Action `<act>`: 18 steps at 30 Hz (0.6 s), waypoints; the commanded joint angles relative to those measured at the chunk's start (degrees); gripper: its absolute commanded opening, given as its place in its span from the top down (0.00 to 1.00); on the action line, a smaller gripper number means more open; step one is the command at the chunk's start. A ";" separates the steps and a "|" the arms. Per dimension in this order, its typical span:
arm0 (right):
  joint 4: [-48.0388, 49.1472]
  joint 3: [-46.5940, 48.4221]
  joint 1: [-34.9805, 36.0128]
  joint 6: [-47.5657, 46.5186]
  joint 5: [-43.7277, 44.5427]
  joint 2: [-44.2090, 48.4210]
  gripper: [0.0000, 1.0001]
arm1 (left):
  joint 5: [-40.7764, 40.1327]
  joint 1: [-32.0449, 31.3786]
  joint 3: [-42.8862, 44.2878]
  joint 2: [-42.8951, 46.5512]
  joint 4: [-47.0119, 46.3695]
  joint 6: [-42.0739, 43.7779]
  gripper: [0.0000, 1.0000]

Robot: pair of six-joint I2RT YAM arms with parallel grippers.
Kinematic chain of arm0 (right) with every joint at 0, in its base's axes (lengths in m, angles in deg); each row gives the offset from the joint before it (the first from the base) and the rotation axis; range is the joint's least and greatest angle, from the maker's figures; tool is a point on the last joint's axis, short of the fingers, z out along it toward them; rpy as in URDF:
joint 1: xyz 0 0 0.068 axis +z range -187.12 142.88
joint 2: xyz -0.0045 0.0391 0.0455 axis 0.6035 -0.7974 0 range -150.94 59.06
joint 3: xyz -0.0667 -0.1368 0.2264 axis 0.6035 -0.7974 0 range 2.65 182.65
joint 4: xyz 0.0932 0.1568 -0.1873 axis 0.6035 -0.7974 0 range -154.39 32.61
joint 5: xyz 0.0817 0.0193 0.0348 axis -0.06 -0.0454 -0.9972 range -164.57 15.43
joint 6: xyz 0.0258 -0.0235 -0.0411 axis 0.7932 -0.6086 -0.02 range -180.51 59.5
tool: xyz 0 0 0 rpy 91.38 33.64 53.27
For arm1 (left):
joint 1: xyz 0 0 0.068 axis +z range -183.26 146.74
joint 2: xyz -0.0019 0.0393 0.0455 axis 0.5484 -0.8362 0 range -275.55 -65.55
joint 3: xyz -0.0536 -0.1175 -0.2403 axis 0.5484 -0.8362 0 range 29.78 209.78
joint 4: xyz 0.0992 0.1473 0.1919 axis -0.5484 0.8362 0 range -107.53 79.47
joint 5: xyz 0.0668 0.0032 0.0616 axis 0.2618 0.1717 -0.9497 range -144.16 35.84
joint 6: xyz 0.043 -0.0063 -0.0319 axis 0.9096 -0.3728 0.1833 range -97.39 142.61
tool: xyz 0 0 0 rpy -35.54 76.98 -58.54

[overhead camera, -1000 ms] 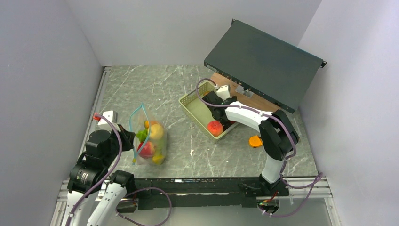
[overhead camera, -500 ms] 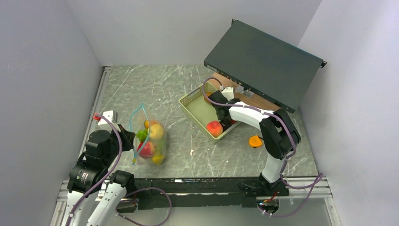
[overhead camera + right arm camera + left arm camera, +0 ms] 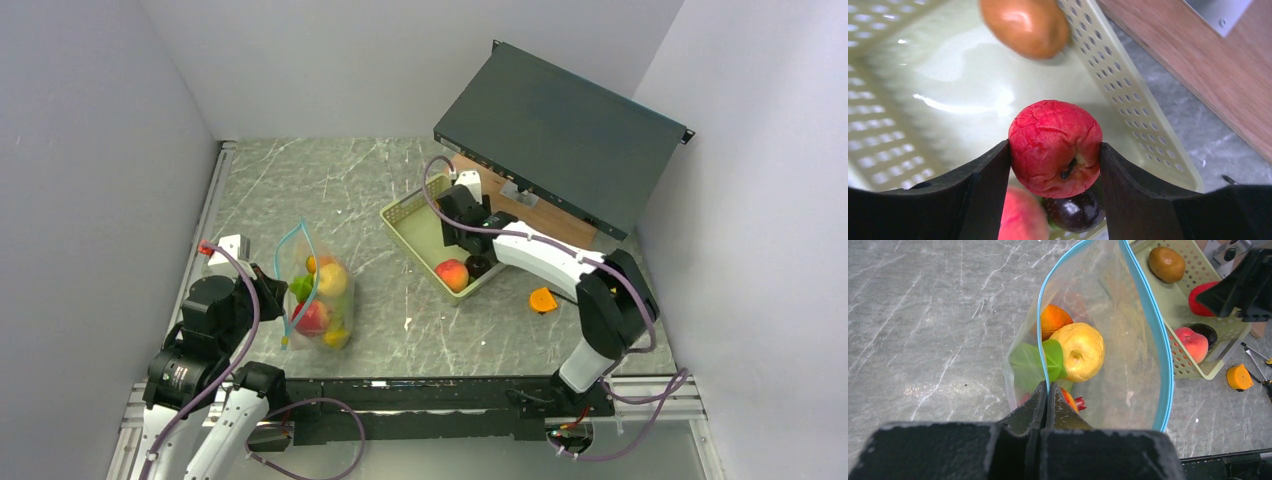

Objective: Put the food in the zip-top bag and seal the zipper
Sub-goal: Pick up the fake fruit from the bin, then place the fake fruit in the zipper food storage bag.

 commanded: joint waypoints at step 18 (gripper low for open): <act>32.31 12.78 18.70 2.64 -52.73 11.02 0.92 | 1.03 -0.18 0.06 0.53 -2.07 0.41 1.00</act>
